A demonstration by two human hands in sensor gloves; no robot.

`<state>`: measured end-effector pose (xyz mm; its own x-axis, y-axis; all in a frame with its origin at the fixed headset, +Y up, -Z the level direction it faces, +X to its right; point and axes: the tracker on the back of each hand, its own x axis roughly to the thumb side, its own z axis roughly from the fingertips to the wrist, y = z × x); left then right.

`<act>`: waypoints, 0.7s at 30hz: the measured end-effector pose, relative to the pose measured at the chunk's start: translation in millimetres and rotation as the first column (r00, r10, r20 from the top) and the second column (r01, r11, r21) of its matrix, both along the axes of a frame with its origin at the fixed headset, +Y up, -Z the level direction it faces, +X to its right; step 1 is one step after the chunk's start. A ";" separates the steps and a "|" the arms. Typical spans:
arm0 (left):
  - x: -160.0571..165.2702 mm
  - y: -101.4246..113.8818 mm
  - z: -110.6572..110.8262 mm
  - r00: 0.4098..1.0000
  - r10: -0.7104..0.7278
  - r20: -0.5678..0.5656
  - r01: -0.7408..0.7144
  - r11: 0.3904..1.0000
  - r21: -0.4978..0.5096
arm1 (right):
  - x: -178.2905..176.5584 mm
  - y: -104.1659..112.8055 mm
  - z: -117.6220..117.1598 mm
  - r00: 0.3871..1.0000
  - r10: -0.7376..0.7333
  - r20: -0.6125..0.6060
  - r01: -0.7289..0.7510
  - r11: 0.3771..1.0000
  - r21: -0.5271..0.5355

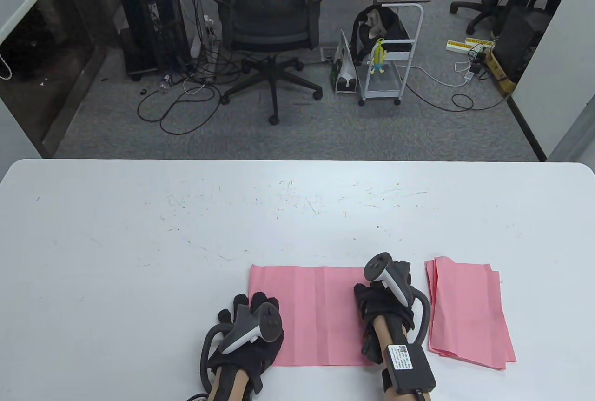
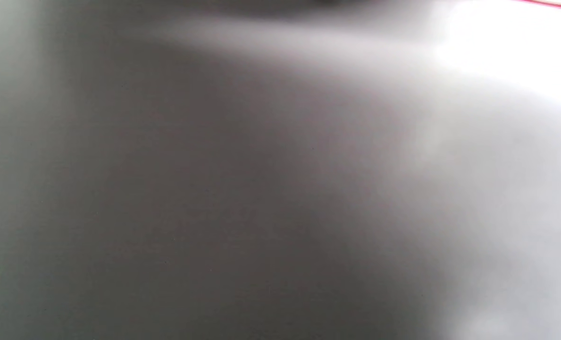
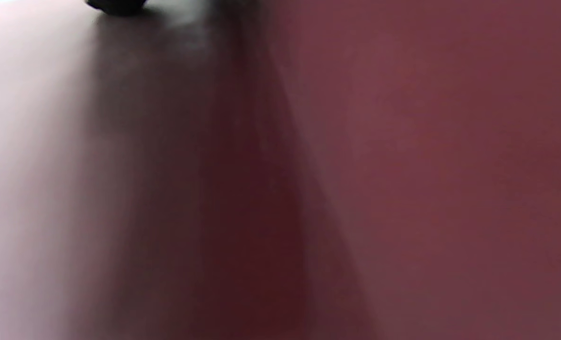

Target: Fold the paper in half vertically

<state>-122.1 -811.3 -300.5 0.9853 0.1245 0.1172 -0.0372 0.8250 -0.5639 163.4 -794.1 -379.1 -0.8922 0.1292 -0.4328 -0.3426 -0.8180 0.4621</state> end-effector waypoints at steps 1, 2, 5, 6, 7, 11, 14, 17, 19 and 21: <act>0.0 -0.1 0.0 1.000 0.000 0.000 0.000 1.000 0.000 | 0.1 0.0 0.5 1.000 -0.006 0.004 0.006 1.000 0.003; 0.0 0.0 0.0 1.000 0.000 0.000 0.000 1.000 0.000 | 0.3 -0.1 0.4 1.000 -0.006 0.005 0.006 1.000 0.003; -0.3 0.1 -0.1 1.000 0.001 0.000 -0.001 1.000 -0.001 | 2.1 -0.2 0.9 1.000 -0.015 0.014 0.015 1.000 -0.002; -0.3 0.1 -0.1 1.000 0.001 0.000 -0.001 1.000 -0.001 | 3.0 -0.5 1.0 1.000 -0.020 0.018 0.020 1.000 -0.001; -0.3 0.2 0.0 1.000 0.001 0.000 -0.001 1.000 -0.001 | 3.9 -0.2 1.4 1.000 -0.019 0.024 0.019 1.000 0.010; -0.3 0.2 0.0 1.000 0.001 0.000 -0.001 1.000 -0.001 | 5.7 0.4 2.6 0.999 0.000 0.041 -0.002 0.999 0.040; -0.3 0.2 0.0 1.000 0.001 0.000 -0.001 1.000 -0.001 | 7.8 1.2 2.8 0.999 -0.017 0.052 0.014 0.999 0.049; -0.8 0.6 0.0 1.000 0.001 0.001 -0.001 1.000 -0.003 | 21.4 6.6 4.4 0.971 -0.228 0.075 0.222 0.972 0.078; -0.7 0.6 0.0 1.000 -0.001 0.002 0.001 1.000 -0.004 | 28.9 11.2 6.7 0.919 -0.386 0.078 0.378 0.920 0.099; -0.5 0.6 0.0 1.000 -0.002 0.002 0.002 1.000 -0.003 | 36.3 17.1 10.2 0.872 -0.485 0.064 0.476 0.872 0.115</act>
